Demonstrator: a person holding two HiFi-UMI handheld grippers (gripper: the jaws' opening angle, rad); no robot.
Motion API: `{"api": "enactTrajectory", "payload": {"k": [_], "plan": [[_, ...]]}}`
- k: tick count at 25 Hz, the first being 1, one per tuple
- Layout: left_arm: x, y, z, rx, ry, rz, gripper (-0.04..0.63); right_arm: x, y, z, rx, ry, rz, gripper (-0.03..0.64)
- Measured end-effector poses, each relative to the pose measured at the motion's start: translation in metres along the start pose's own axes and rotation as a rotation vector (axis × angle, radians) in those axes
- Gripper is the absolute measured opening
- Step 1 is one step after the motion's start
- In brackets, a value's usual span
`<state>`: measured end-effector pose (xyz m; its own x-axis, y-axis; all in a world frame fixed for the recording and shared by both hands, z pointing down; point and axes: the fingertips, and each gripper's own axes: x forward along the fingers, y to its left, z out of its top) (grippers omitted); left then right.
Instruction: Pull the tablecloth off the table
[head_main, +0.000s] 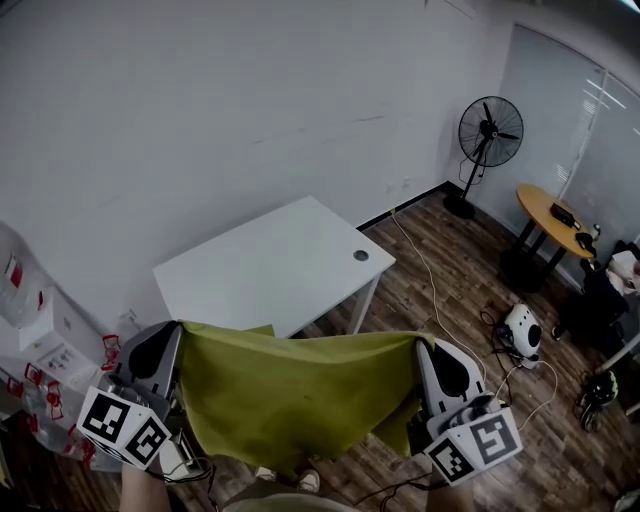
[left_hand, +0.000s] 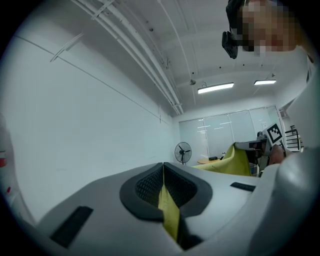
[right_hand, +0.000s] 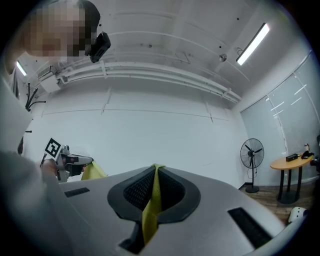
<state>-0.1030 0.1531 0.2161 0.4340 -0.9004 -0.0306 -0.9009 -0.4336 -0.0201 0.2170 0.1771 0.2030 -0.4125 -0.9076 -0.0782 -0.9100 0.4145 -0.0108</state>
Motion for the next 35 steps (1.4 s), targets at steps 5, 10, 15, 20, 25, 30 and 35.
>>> {"api": "enactTrajectory", "payload": {"k": [5,10,15,20,25,30,35], "plan": [[-0.013,0.011,0.006,-0.013,-0.015,-0.003,0.020,0.000,0.013,0.009,-0.007,-0.013,-0.013,0.028],[-0.020,0.028,0.017,-0.009,-0.039,-0.010,0.020,0.005,0.026,0.017,-0.040,-0.018,-0.039,0.028],[-0.022,0.043,0.026,0.001,-0.058,-0.026,0.020,0.010,0.042,0.023,-0.081,-0.015,-0.033,0.028],[-0.023,0.057,0.027,-0.002,-0.062,-0.033,0.020,0.014,0.050,0.023,-0.089,-0.012,-0.034,0.028],[-0.024,0.064,0.029,0.004,-0.064,-0.036,0.020,0.021,0.054,0.024,-0.095,-0.005,-0.030,0.028],[-0.021,0.069,0.028,-0.003,-0.068,-0.036,0.020,0.025,0.056,0.024,-0.102,-0.001,-0.024,0.028],[-0.019,0.075,0.030,-0.007,-0.071,-0.052,0.020,0.030,0.058,0.026,-0.110,-0.003,-0.026,0.029]]}}
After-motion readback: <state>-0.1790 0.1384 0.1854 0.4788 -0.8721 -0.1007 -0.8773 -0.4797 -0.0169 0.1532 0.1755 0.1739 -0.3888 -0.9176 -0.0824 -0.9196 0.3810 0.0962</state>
